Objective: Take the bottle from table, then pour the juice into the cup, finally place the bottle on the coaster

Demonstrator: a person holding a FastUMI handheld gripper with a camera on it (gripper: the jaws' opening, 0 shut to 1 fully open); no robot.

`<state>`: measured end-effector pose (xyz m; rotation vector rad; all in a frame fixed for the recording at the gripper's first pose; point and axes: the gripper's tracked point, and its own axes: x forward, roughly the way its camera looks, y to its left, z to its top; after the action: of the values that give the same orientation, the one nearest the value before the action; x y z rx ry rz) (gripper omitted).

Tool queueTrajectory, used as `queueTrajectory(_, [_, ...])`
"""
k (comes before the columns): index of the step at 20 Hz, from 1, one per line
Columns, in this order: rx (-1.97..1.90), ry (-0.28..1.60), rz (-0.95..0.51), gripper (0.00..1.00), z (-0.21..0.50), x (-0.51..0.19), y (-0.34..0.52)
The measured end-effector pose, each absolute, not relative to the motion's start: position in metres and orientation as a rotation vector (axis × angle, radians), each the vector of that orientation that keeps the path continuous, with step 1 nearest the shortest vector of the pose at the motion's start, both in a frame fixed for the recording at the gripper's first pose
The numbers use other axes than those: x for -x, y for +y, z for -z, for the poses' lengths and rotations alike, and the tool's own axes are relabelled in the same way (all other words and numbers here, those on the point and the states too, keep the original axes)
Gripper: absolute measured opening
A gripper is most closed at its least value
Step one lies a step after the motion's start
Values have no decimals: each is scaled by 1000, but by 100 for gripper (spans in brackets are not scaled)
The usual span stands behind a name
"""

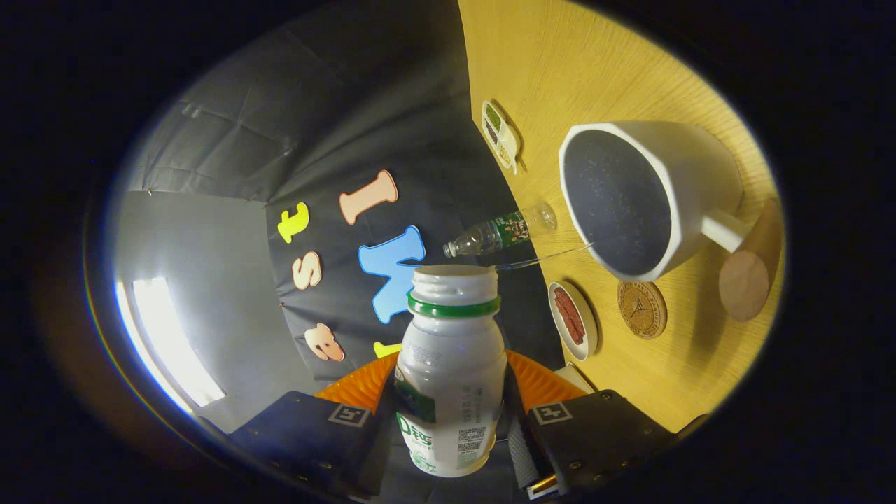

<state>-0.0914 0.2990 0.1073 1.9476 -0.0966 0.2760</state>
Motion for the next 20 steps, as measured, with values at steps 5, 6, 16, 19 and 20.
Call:
queueTrajectory(5, [-1971,-104,-266,69,-106,92,296])
queueTrajectory(6, [-1980,-104,-265,69,-106,93,296])
queueTrajectory(16, [-2069,-104,-208,69,-100,91,291])
queueTrajectory(19, [-2096,-115,-188,69,-98,87,287])
queueTrajectory(20, [-2101,-118,-183,69,-99,87,285])
